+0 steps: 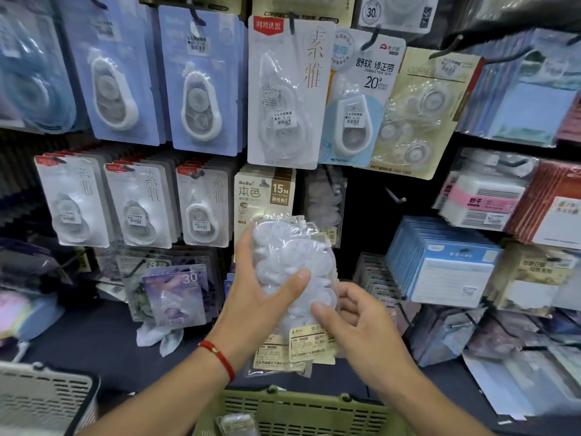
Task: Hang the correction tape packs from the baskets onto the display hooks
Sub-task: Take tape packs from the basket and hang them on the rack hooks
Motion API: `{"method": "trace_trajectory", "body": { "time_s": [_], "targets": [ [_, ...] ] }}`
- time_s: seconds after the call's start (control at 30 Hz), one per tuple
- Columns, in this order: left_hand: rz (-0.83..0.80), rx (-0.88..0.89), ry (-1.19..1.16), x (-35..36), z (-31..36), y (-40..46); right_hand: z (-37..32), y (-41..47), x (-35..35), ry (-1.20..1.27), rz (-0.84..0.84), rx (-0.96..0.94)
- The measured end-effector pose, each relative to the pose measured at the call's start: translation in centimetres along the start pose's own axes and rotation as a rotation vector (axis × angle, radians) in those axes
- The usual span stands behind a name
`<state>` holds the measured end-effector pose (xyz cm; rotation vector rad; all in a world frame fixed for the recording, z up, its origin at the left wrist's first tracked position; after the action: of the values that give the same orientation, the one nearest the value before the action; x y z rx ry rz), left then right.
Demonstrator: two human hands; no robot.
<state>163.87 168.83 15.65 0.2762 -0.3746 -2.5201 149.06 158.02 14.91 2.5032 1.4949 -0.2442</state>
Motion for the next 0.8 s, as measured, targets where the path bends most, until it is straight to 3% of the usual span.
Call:
{"method": "trace_trajectory", "body": {
  "time_s": [0.17, 0.37, 0.8],
  "targets": [
    [-0.055, -0.013, -0.028, -0.4, 0.0, 0.2, -0.3, -0.1, -0.4, 0.074, 0.028, -0.032],
    [0.052, 0.008, 0.083, -1.4, 0.3, -0.1, -2.1, 0.4, -1.5, -0.038, 0.183, -0.16],
    [0.121, 0.004, 0.113, -2.2, 0.6, -0.4, -2.3, 1.7, -3.6, 0.049, 0.176, -0.053]
  ]
}}
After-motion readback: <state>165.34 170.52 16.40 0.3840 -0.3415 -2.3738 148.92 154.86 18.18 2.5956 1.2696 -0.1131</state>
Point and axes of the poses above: each hand's wrist, its own y-axis towards the middle knuckle, its own x-axis out of the palm, z = x × y, the point moved 3 cm from there along y, towards the middle knuckle, and after that the axes turned 13 degrees about -z, right-handed, at the moved point
